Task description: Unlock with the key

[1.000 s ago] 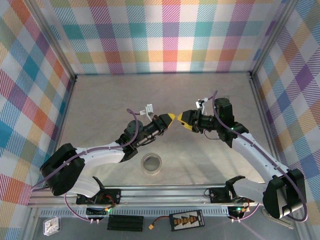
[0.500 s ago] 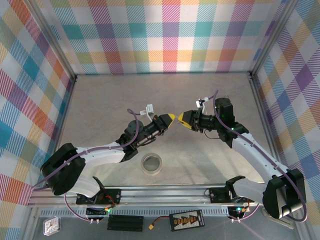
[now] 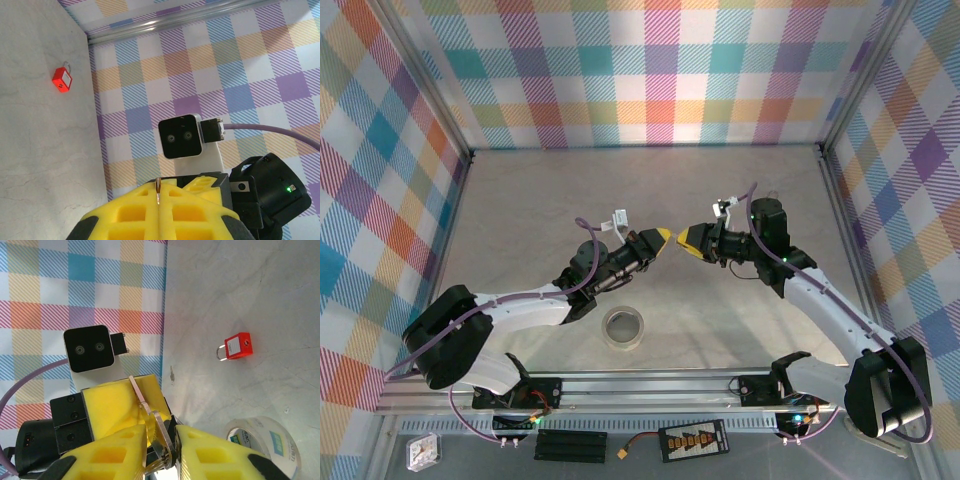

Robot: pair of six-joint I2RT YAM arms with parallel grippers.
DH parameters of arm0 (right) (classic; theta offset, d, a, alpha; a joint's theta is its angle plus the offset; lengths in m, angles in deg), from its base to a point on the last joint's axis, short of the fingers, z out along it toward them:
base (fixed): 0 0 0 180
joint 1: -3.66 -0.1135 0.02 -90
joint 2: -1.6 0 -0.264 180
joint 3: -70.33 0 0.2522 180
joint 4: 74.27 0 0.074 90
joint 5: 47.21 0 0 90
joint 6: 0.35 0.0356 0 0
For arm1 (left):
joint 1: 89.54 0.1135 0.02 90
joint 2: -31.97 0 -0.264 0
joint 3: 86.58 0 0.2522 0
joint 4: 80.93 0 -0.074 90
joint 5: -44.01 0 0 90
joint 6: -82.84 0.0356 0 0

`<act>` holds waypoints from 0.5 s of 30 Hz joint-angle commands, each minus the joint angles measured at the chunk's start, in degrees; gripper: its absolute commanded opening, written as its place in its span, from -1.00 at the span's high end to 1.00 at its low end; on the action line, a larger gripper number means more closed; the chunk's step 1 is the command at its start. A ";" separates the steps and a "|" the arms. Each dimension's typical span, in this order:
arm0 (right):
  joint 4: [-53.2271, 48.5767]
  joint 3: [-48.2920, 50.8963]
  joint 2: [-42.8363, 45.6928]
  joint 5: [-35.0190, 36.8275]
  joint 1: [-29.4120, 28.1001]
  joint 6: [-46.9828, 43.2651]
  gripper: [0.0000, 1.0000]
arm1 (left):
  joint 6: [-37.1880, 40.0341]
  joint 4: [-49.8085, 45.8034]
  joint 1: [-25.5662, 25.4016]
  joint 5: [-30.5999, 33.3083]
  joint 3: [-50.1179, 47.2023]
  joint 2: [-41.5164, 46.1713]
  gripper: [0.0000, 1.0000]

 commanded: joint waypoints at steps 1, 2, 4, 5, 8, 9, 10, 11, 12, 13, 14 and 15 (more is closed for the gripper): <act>3.89 1.05 0.02 -2.45 0.25 1.16 0.55 | -0.72 3.38 -0.62 0.08 0.64 -0.69 1.00; 4.51 1.18 -0.09 -2.66 0.22 1.37 0.55 | -0.78 3.56 -0.75 0.08 0.73 -0.75 1.00; 5.39 1.37 -0.32 -2.92 0.20 1.85 0.57 | -0.73 3.56 -0.84 -0.05 0.86 -0.84 1.00; 6.04 1.45 -0.42 -3.15 0.23 2.14 0.58 | -0.73 3.64 -0.87 -0.10 0.91 -0.93 1.00; 7.21 1.56 -0.51 -3.59 0.19 2.59 0.59 | -0.67 3.65 -1.07 -0.01 1.00 -1.01 1.00; 7.18 1.55 -0.51 -3.59 0.18 2.48 0.59 | -0.70 3.65 -1.04 0.10 1.00 -1.02 1.00; 7.21 1.56 -0.43 -3.73 0.22 2.50 0.59 | -0.75 3.70 -1.10 0.08 0.95 -1.02 1.00; 7.38 1.75 -0.34 -3.87 0.18 2.50 0.59 | -0.78 3.71 -1.04 0.09 1.00 -1.03 1.00; 7.65 1.91 -0.21 -3.84 0.11 2.65 0.61 | -0.72 3.74 -1.08 0.11 1.00 -1.13 1.00; 8.00 2.14 -0.08 -3.90 0.23 2.76 0.62 | -0.79 3.87 -1.05 0.12 1.00 -1.15 1.00; 8.44 2.42 0.02 -3.93 0.21 3.00 0.63 | -0.81 4.16 -1.08 0.08 1.00 -1.27 1.00; 9.03 2.68 0.02 -4.12 0.23 3.24 0.65 | -0.88 4.31 -1.10 0.08 1.01 -1.37 1.00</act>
